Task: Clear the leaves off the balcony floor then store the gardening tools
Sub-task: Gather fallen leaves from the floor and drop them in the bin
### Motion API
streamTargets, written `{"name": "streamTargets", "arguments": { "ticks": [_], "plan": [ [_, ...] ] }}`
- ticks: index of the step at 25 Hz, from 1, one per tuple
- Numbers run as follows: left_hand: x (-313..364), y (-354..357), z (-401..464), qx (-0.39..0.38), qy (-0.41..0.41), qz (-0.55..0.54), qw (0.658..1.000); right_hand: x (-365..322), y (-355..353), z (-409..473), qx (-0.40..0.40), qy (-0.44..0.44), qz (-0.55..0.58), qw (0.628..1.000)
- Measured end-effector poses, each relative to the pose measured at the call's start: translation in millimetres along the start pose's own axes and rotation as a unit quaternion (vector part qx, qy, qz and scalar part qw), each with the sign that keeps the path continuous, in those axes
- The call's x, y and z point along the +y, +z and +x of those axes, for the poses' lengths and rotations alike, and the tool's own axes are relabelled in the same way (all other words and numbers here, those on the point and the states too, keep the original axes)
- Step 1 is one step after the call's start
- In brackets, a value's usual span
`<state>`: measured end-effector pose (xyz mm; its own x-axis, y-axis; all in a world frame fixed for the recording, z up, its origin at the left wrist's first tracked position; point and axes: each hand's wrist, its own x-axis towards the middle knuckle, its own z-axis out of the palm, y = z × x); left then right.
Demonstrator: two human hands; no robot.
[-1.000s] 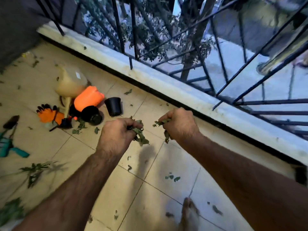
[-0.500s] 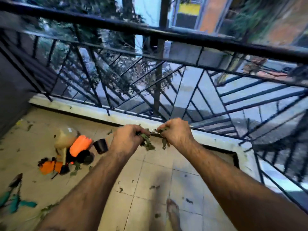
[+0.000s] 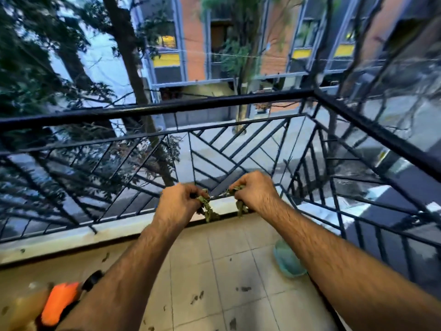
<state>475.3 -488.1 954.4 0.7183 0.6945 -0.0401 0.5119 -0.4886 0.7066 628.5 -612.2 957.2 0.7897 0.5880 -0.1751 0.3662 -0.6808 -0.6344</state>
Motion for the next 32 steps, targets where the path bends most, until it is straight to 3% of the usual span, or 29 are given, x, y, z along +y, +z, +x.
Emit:
{"name": "streamTargets", "arguments": {
  "ticks": [7,16,22,32],
  "plan": [
    [55.3,53.6,-3.9,-0.045,0.051,0.015,0.998,60.7,-63.3,-12.2,0.043,0.035,0.003,0.998],
    [82.4,111.5,5.0,-0.188,0.105,-0.054,0.975,131.4,-86.9,-62.8,0.146,0.181,0.086,0.969],
    [77.6,160.9,7.9,-0.313,0.138,-0.082,0.936,172.8,-85.7,-142.3,0.243,0.316,0.151,0.905],
    [123.1,268.4,-85.0,-0.497,0.189,-0.045,0.846,270.2,-65.4,-294.9,0.354,0.506,0.242,0.748]
  ]
}}
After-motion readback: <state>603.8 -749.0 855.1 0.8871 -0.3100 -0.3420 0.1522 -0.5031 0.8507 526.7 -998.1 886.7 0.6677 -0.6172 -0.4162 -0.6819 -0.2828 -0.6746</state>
